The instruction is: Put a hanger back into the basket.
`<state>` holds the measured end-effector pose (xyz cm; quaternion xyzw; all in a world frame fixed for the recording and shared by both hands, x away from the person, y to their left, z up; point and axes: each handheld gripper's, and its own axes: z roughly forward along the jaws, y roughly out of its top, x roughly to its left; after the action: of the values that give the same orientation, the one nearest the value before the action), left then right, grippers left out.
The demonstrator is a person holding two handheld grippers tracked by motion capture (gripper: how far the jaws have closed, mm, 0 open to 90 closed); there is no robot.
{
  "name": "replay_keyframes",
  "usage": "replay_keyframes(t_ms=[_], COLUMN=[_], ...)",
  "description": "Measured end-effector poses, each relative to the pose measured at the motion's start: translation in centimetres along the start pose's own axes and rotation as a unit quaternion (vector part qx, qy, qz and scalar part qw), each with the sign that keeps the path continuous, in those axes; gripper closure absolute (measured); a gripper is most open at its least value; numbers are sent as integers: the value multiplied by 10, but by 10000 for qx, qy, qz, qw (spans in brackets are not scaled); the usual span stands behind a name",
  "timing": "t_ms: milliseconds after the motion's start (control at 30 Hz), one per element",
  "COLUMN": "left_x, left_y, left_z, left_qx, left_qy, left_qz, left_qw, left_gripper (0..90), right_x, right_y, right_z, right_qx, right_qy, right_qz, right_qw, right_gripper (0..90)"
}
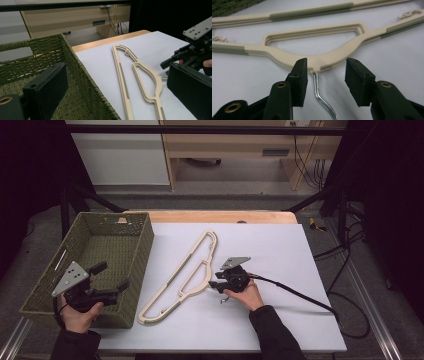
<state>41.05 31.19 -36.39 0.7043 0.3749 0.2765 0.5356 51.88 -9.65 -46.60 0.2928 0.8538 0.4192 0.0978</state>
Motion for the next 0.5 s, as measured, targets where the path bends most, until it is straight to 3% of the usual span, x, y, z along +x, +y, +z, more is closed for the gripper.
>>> replay_keyframes(t_ms=[167,500], left_x=[0,-2], left_y=[0,1], left_z=[0,2], left_qx=[-27,-3], left_qy=[1,-17], left_qz=[-44,-42], left_qw=[10000,10000], left_gripper=[38,39], right_x=[1,0], right_y=[-5,-8], right_z=[6,12], right_qx=[176,355], right_qy=[75,323], right_qz=[9,66], right_qw=[9998,9988], right_gripper=[620,853])
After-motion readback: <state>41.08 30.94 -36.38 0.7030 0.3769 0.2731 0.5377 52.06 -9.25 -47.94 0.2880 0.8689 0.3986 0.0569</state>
